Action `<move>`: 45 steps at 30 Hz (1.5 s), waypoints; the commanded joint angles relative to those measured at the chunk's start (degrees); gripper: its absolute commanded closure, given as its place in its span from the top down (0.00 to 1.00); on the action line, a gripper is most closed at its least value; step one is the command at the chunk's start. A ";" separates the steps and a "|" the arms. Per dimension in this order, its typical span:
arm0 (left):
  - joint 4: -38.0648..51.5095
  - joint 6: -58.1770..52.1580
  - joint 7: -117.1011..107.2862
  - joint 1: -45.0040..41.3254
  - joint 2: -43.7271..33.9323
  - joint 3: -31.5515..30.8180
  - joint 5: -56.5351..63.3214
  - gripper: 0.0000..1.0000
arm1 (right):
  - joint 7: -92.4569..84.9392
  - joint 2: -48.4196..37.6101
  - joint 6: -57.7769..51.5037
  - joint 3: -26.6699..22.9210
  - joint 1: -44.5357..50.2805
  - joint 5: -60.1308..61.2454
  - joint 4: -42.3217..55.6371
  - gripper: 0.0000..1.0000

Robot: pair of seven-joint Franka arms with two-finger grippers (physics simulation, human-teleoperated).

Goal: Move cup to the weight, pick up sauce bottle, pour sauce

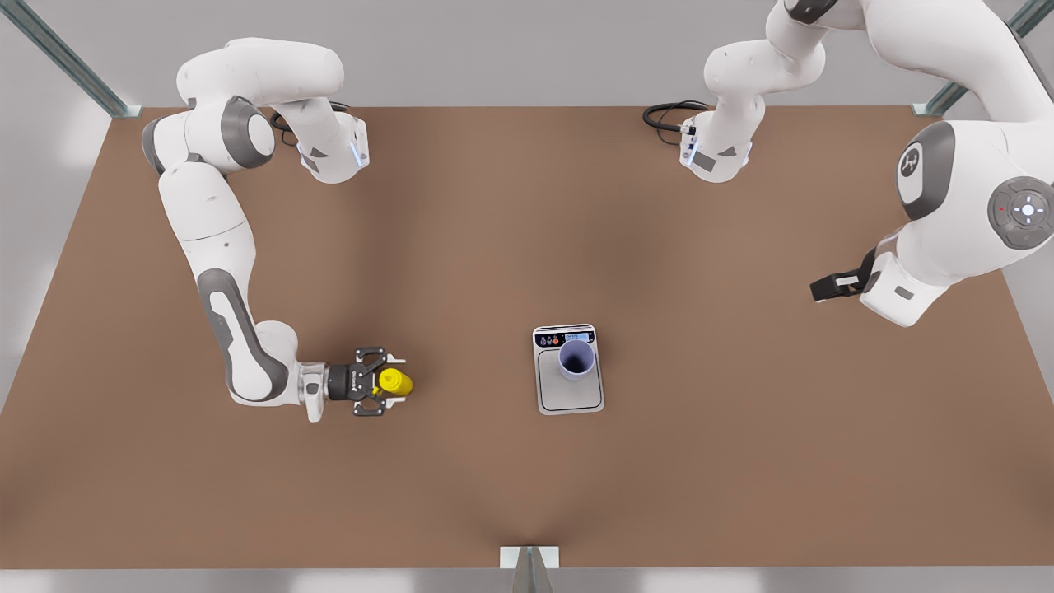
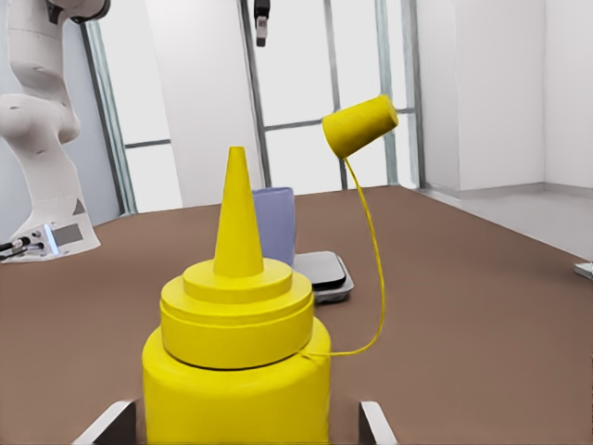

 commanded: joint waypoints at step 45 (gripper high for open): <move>0.00 -0.18 0.00 -0.10 0.00 -0.24 0.01 1.00 | -0.17 -0.97 -1.13 -0.96 -7.29 -10.72 -4.13 1.00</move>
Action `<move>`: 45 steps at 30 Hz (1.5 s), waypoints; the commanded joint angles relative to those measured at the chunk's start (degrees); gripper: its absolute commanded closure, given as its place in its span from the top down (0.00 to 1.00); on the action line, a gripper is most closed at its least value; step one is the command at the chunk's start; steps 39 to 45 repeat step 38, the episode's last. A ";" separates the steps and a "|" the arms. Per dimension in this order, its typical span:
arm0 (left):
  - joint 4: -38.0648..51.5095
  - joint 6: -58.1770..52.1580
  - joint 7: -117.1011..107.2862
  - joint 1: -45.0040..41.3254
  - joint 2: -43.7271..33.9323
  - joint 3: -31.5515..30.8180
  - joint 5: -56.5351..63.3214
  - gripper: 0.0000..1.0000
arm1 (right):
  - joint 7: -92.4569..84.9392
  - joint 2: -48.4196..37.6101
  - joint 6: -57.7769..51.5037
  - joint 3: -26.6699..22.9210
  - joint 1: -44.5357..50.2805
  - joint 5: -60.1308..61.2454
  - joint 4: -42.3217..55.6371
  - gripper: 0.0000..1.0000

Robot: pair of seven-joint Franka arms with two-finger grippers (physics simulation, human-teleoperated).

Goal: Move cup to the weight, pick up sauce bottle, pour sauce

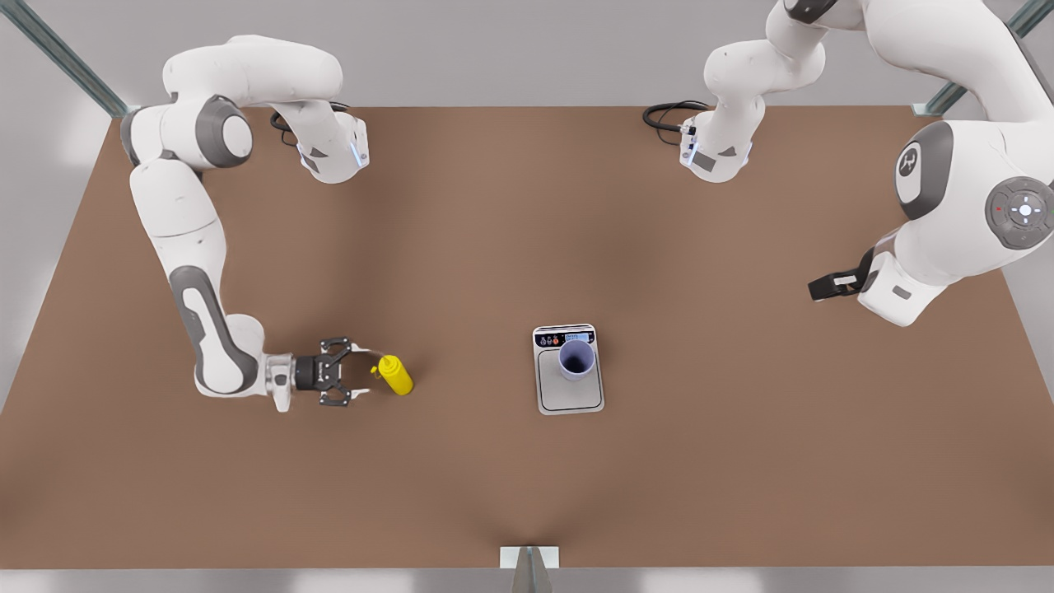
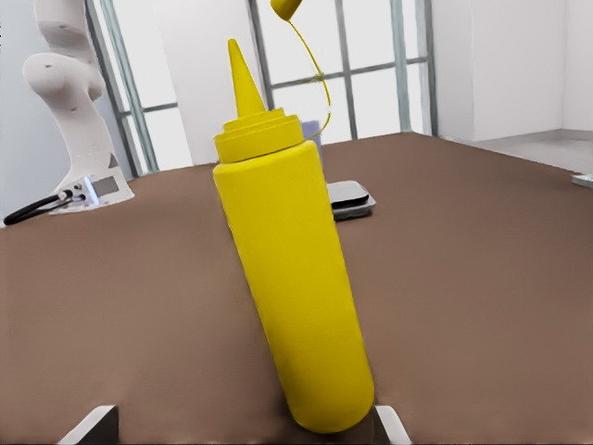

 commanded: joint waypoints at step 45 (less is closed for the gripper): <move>0.09 -0.70 -0.92 -1.91 -0.09 0.00 0.01 1.00 | 136.15 -41.27 -11.65 -6.92 16.17 -61.19 12.94 1.00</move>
